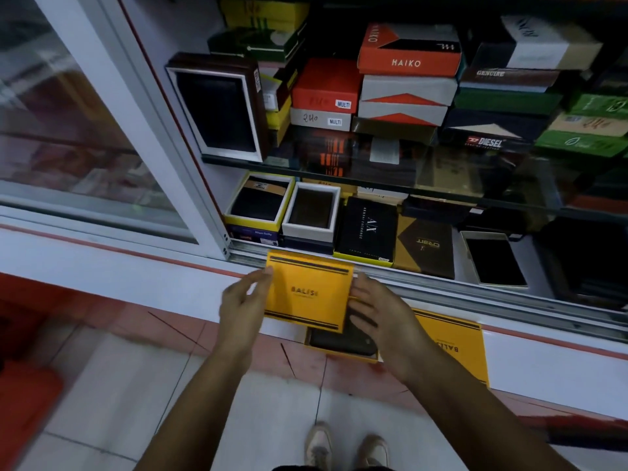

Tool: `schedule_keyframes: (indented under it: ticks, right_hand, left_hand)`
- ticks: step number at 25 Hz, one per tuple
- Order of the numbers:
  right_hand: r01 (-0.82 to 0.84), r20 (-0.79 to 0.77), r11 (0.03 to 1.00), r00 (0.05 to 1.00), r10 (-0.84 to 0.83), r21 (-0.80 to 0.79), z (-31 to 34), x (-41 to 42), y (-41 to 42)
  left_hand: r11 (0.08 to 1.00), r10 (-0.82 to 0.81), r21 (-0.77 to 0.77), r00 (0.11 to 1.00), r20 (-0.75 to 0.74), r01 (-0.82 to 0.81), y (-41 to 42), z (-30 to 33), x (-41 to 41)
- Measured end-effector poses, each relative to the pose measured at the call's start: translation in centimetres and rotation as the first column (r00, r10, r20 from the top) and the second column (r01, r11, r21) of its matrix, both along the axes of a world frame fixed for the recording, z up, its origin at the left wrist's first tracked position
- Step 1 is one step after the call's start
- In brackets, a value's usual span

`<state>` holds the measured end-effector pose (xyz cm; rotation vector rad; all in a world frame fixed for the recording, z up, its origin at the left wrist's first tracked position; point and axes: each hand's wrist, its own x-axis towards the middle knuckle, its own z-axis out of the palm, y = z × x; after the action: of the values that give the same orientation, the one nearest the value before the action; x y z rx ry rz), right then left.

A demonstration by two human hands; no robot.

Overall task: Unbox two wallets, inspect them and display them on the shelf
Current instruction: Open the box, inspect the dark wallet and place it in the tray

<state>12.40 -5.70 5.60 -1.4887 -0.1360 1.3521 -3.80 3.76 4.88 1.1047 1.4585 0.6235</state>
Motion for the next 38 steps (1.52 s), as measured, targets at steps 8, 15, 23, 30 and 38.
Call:
schedule_keyframes:
  ticks: [8,15,23,30,38]
  right_hand:
    - [-0.167,-0.204,0.986,0.965,0.164,0.003,-1.7,-6.8,5.6]
    - [-0.165,-0.085,0.983,0.982,0.172,0.076,-3.2,-4.7,3.7]
    - [0.120,-0.050,0.991,0.991,-0.123,-0.050,-4.8,0.4,-3.7]
    - [0.127,-0.100,0.992,0.987,-0.128,-0.022,-5.5,0.8,-3.4]
    - [0.009,0.205,0.990,0.978,-0.038,0.143,-4.4,3.6,-4.1]
  left_hand:
    - [0.990,0.136,-0.038,0.990,-0.043,-0.137,2.5,-5.8,-5.1]
    - [0.994,-0.008,0.102,0.959,-0.283,0.038,0.9,-6.8,-2.8]
    - [0.953,-0.258,-0.161,0.966,0.012,0.257,-4.7,-4.7,4.3]
    - [0.967,-0.150,-0.198,0.986,0.076,0.163,-3.0,-4.5,5.6]
    - [0.953,-0.303,0.055,0.923,0.238,0.298,-3.6,-2.5,4.8]
